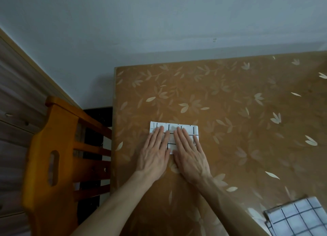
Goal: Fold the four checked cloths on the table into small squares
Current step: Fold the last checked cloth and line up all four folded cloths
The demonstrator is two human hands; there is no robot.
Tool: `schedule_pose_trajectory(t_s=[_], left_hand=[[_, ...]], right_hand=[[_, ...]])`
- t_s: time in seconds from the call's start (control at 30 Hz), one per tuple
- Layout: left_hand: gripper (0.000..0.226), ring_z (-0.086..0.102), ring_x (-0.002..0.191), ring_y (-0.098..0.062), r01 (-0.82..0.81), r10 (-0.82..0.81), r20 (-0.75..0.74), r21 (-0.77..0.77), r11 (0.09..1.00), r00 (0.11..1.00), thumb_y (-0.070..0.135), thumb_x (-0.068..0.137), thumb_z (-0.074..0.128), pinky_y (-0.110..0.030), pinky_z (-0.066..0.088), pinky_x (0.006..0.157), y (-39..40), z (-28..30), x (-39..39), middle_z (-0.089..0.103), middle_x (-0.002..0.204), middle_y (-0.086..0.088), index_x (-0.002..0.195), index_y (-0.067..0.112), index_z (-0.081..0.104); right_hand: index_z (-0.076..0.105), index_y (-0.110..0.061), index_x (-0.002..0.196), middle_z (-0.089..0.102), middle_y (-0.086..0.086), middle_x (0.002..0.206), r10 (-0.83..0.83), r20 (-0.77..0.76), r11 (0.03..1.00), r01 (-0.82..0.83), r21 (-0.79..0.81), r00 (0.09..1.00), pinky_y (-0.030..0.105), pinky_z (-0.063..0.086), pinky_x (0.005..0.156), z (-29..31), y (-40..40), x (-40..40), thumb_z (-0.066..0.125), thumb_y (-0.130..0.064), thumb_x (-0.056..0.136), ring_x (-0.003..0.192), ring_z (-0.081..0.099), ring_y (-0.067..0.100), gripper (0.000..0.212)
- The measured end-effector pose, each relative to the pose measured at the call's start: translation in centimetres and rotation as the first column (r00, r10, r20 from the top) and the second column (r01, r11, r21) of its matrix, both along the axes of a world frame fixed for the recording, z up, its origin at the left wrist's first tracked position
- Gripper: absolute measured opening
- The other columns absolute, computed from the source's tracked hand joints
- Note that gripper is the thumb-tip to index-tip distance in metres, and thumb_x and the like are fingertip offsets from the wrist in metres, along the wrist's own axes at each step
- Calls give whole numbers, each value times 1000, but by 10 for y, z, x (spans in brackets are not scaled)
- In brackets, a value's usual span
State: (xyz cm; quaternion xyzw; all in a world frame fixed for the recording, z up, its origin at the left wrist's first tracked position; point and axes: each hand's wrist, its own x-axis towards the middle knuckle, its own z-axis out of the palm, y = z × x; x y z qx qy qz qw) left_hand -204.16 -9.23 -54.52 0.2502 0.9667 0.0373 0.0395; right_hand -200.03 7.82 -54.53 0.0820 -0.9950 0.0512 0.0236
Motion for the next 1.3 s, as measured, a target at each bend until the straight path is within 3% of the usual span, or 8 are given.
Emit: schedule_pose_trajectory(t_s=[0.17, 0.3, 0.43, 0.77, 0.9, 1.07, 1.3], left_hand=[[66, -12, 157, -28, 2, -2, 24, -3, 1000, 1000, 43, 105, -4, -47, 10, 128, 2, -2, 1, -8, 170, -13, 162, 8, -2], [65, -13, 157, -24, 3, -5, 58, 31, 1000, 998, 45, 106, 0, -45, 9, 129, -1, 0, -1, -10, 171, -8, 162, 12, -3], [66, -13, 157, -21, -9, 4, 77, 54, 998, 997, 45, 105, 1, -43, 7, 129, -2, 4, -1, -10, 171, -6, 162, 12, -4], [65, -14, 157, -21, -23, 21, 129, 8, 1000, 991, 47, 108, 13, -42, 3, 129, 2, 13, -4, -11, 171, -5, 163, 16, -5], [69, 4, 158, -28, -42, 44, 118, -16, 999, 992, 51, 104, 33, -47, 11, 128, 6, 27, -15, 10, 171, -12, 161, 15, 18], [82, -10, 158, -27, -47, 47, 105, 0, 999, 993, 61, 97, 9, -48, 9, 128, -5, 9, -22, -7, 172, -10, 164, 15, -2], [83, -19, 156, -28, -25, 37, 150, -85, 996, 988, 63, 97, 5, -49, 4, 128, -4, 15, -26, -19, 170, -10, 162, 16, -12]], right_hand=[[1, -15, 165, -3, 2, 173, 41, 148, 989, -19, -147, 988, 44, 12, 130, 2, -9, -10, 9, -42, 106, 159, -6, 15, 64], [-2, -18, 165, -7, -1, 173, 25, 175, 993, -5, -117, 984, 42, 11, 130, -1, 1, -12, -7, -58, 105, 158, -11, 10, 72], [-4, -23, 165, -5, -5, 173, -40, 154, 991, 59, -123, 987, 39, 4, 130, 4, 22, -11, 3, -69, 103, 158, -8, 8, 78], [-1, -20, 166, -1, -4, 173, -131, 161, 985, 147, -86, 978, 40, 8, 130, 3, 42, -8, 4, -70, 102, 159, -5, 10, 81], [0, -20, 166, -1, -4, 173, -132, 166, 985, 148, -85, 977, 40, 8, 130, 4, 43, -8, 5, -70, 103, 159, -5, 10, 81], [1, -20, 166, 0, -4, 173, -135, 171, 985, 151, -85, 976, 40, 9, 130, 3, 43, -8, 7, -70, 103, 159, -6, 10, 80], [-4, -21, 165, -7, -5, 172, -126, 200, 979, 153, -131, 972, 42, 5, 130, 6, 41, -9, 2, -73, 100, 158, -9, 10, 84]])
